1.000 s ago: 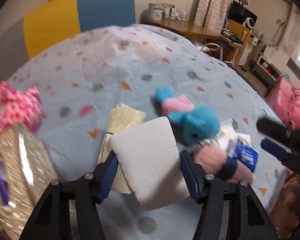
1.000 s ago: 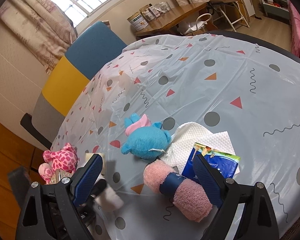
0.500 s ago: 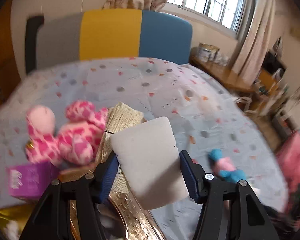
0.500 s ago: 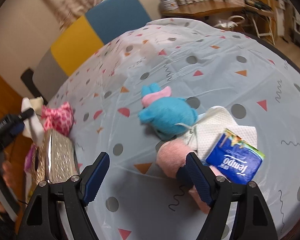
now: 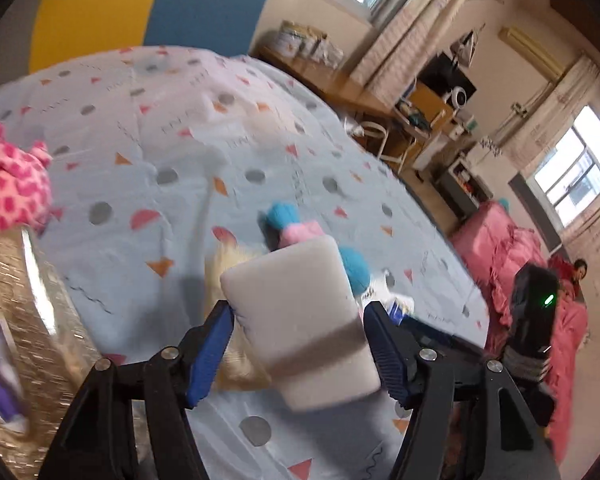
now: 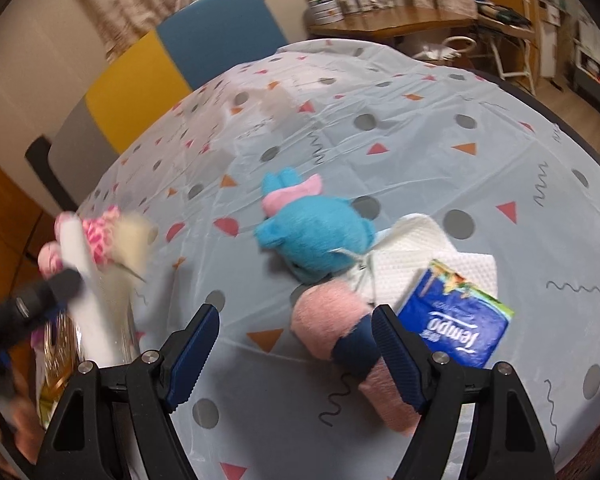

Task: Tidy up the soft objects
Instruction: 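Lift the white pad with the left tool while the right tool moves to the beige mesh roll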

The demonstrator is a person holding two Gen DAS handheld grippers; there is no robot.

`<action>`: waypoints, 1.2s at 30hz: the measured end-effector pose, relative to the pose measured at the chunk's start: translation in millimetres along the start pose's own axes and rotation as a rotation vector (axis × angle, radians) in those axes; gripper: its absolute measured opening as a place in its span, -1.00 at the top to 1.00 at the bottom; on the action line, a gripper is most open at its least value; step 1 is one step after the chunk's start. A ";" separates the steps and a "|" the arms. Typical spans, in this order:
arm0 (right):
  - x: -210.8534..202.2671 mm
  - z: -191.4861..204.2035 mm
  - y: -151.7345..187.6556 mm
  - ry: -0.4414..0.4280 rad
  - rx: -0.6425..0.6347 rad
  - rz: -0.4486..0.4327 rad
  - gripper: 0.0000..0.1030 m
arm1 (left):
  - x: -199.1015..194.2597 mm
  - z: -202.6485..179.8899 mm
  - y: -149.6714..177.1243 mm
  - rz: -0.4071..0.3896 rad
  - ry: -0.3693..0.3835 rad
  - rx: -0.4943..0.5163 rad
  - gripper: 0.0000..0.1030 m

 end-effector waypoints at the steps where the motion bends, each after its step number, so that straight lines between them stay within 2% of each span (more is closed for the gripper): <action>1: -1.3 -2.5 -1.9 -0.004 0.017 -0.005 -0.56 | 2.7 -2.6 2.4 0.007 -0.003 0.005 -0.32; 6: -5.4 -9.9 -7.3 -0.028 0.072 -0.017 -0.56 | 25.2 -5.0 19.8 0.059 -0.041 0.011 -0.23; 10: -7.5 -7.5 -8.0 -0.047 0.081 -0.022 -0.56 | 33.9 -1.6 32.6 0.092 -0.093 0.026 -0.26; 14: -12.9 -13.7 -12.2 -0.058 0.117 -0.043 -0.56 | 44.1 -5.5 38.5 0.100 -0.109 0.021 -0.28; 18: -12.5 -18.7 -12.4 -0.070 0.148 -0.036 -0.56 | 62.7 -23.1 48.9 0.153 -0.094 0.029 -0.27; 21: -12.8 -18.4 -12.5 -0.078 0.150 -0.035 -0.56 | 77.0 -28.0 56.6 0.194 -0.120 0.004 -0.28; 24: -12.9 -17.7 -12.7 -0.091 0.157 -0.032 -0.56 | 90.9 -17.3 60.8 0.223 -0.211 -0.025 -0.38; 31: -12.6 -18.1 -13.3 -0.127 0.183 -0.019 -0.56 | 118.1 -4.0 49.5 0.250 -0.231 -0.149 -0.39; 32: -12.7 -17.5 -13.2 -0.130 0.182 -0.018 -0.56 | 121.0 -3.2 48.1 0.251 -0.232 -0.159 -0.36; 34: -12.8 -16.6 -13.2 -0.136 0.179 -0.018 -0.56 | 130.3 0.7 48.1 0.265 -0.254 -0.164 -0.02; 36: -13.1 -15.9 -13.2 -0.139 0.176 -0.018 -0.56 | 133.0 6.1 48.9 0.275 -0.281 -0.145 0.04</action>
Point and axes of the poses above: each gripper's, at about its wrist camera, not at the fingertips, and x roughly the way its jaws point, z to its left, y to its underside, the point moved 10 cm from there along x, roughly the way its jaws point
